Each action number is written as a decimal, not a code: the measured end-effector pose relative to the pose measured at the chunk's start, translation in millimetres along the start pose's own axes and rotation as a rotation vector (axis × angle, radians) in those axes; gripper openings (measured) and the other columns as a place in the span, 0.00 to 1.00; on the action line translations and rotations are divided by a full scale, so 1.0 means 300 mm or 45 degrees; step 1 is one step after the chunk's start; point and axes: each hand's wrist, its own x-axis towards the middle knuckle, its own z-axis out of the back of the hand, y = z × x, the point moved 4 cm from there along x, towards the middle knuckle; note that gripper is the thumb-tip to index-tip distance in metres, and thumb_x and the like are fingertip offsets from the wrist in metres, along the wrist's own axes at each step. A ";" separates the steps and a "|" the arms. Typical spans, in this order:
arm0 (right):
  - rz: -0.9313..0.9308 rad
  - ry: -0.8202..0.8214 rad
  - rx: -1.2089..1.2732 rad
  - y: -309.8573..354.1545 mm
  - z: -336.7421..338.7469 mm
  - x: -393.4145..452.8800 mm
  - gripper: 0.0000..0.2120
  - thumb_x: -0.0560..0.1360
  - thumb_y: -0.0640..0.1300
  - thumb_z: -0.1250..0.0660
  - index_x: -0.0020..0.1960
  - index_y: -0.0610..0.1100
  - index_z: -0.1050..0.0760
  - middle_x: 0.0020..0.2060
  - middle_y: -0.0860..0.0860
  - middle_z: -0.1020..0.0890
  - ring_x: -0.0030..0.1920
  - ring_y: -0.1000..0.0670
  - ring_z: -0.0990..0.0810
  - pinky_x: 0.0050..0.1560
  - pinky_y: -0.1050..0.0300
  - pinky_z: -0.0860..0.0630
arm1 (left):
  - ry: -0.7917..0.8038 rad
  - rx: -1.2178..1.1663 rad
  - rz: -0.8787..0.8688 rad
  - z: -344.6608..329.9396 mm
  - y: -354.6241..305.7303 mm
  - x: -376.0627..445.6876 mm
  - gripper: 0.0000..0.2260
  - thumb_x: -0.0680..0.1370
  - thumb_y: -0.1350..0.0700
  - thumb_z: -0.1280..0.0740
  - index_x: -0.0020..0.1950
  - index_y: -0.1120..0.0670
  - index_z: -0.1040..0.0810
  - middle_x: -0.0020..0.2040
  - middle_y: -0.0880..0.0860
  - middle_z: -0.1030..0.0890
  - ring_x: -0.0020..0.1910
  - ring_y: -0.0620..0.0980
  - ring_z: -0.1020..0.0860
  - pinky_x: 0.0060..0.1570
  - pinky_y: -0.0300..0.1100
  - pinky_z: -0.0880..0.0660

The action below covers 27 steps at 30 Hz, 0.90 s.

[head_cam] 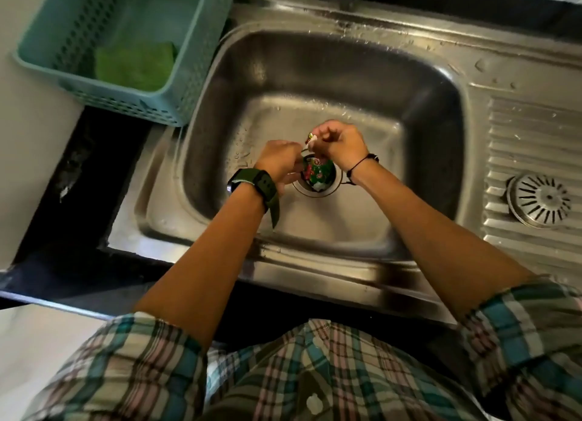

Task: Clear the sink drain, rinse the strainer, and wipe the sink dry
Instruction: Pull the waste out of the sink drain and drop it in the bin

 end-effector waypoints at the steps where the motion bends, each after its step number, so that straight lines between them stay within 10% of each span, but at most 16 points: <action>1: 0.064 0.044 0.018 0.027 0.003 -0.010 0.10 0.68 0.32 0.30 0.40 0.46 0.24 0.36 0.47 0.21 0.38 0.51 0.23 0.43 0.60 0.22 | 0.057 -0.051 0.029 -0.021 -0.003 0.009 0.07 0.79 0.58 0.41 0.45 0.57 0.26 0.40 0.54 0.25 0.39 0.49 0.26 0.44 0.43 0.26; 4: 0.181 0.153 -0.082 0.090 -0.006 -0.029 0.15 0.69 0.29 0.33 0.44 0.48 0.29 0.34 0.53 0.24 0.37 0.56 0.25 0.41 0.65 0.28 | 0.156 -0.228 0.045 -0.051 -0.015 0.036 0.11 0.79 0.60 0.41 0.59 0.64 0.26 0.42 0.56 0.21 0.41 0.51 0.22 0.43 0.43 0.22; 10: -0.170 0.176 0.425 0.045 -0.008 0.000 0.19 0.71 0.26 0.39 0.55 0.44 0.32 0.41 0.45 0.18 0.38 0.51 0.19 0.31 0.64 0.29 | -0.062 -0.279 -0.028 0.035 -0.049 0.075 0.07 0.78 0.68 0.41 0.53 0.64 0.27 0.42 0.59 0.20 0.37 0.51 0.19 0.35 0.36 0.19; 13: -0.448 -0.024 -0.119 -0.067 -0.033 0.047 0.08 0.73 0.32 0.37 0.44 0.44 0.25 0.48 0.41 0.21 0.41 0.49 0.20 0.35 0.61 0.25 | -0.144 -0.252 -0.063 0.064 -0.060 0.079 0.09 0.78 0.67 0.42 0.55 0.66 0.26 0.40 0.58 0.22 0.38 0.51 0.20 0.36 0.36 0.20; 16: -0.422 0.109 -0.766 -0.147 -0.095 0.082 0.11 0.75 0.41 0.37 0.54 0.40 0.21 0.55 0.43 0.20 0.56 0.42 0.22 0.57 0.53 0.24 | -0.167 -0.231 -0.067 0.069 -0.059 0.078 0.09 0.77 0.68 0.42 0.54 0.65 0.25 0.39 0.57 0.23 0.37 0.50 0.21 0.39 0.36 0.21; 21: -0.375 0.100 -0.872 -0.163 -0.187 0.101 0.17 0.74 0.52 0.36 0.52 0.38 0.23 0.52 0.41 0.19 0.53 0.40 0.21 0.45 0.54 0.27 | -0.169 -0.229 -0.036 0.075 -0.040 0.076 0.08 0.77 0.69 0.42 0.53 0.63 0.25 0.36 0.57 0.24 0.38 0.50 0.22 0.48 0.38 0.22; 27: -0.359 -0.110 -0.716 -0.168 -0.127 0.130 0.10 0.75 0.42 0.38 0.53 0.41 0.22 0.53 0.41 0.19 0.55 0.40 0.22 0.51 0.54 0.25 | -0.225 -0.178 -0.010 0.113 -0.016 0.103 0.09 0.77 0.69 0.41 0.53 0.64 0.24 0.37 0.56 0.23 0.36 0.49 0.22 0.44 0.38 0.21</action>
